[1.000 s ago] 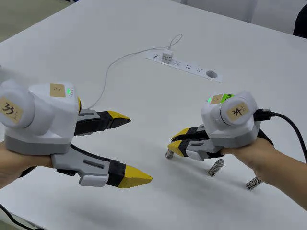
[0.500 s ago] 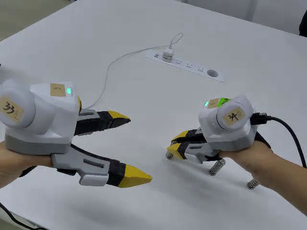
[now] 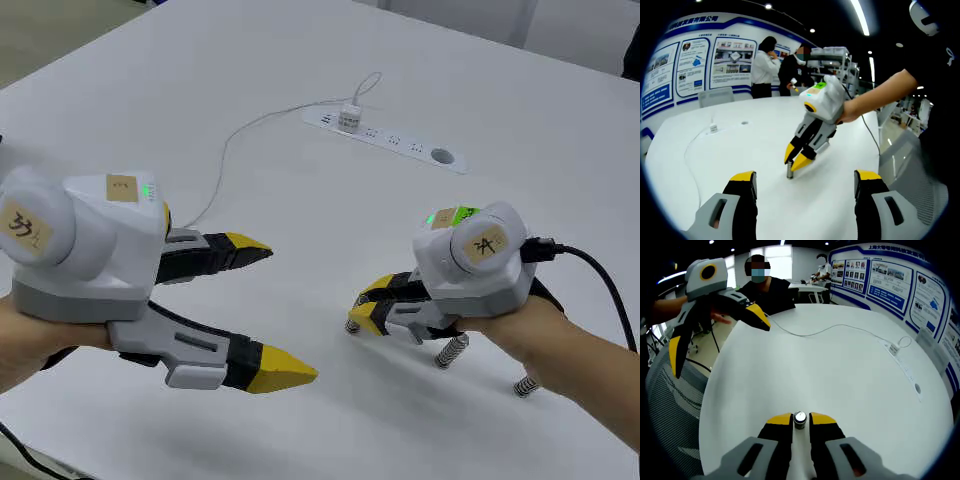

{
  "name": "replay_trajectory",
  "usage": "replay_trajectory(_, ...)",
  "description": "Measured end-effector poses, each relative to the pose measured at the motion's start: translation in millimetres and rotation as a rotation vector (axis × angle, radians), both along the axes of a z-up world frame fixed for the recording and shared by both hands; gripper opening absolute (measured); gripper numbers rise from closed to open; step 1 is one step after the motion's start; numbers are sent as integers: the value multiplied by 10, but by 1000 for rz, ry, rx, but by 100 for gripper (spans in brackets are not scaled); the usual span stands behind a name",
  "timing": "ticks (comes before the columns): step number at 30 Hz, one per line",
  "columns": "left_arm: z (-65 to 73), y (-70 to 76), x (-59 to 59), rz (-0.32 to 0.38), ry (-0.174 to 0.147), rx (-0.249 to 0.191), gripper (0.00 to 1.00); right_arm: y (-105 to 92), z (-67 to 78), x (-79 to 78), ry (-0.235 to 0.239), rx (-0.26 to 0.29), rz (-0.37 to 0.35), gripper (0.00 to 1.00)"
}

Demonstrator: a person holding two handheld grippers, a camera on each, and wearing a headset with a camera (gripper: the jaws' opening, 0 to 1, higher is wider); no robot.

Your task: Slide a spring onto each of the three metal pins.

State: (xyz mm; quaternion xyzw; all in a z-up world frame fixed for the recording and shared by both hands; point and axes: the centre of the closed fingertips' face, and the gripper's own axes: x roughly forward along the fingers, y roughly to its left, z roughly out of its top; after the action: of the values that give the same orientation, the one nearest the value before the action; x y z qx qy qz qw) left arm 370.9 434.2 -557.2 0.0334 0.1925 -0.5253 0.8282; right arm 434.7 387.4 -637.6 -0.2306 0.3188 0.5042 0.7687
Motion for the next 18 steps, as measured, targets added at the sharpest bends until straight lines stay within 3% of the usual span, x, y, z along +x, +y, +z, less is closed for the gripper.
replay_trajectory(9, 20, -18, 7, -5, -3, 3, 82, -24, 101, 3, -9, 19, -17, 17)
replay_trajectory(18, 90, -45, 32, -11, -15, 3, 82, -105, 347, 20, -46, 65, -54, 19)
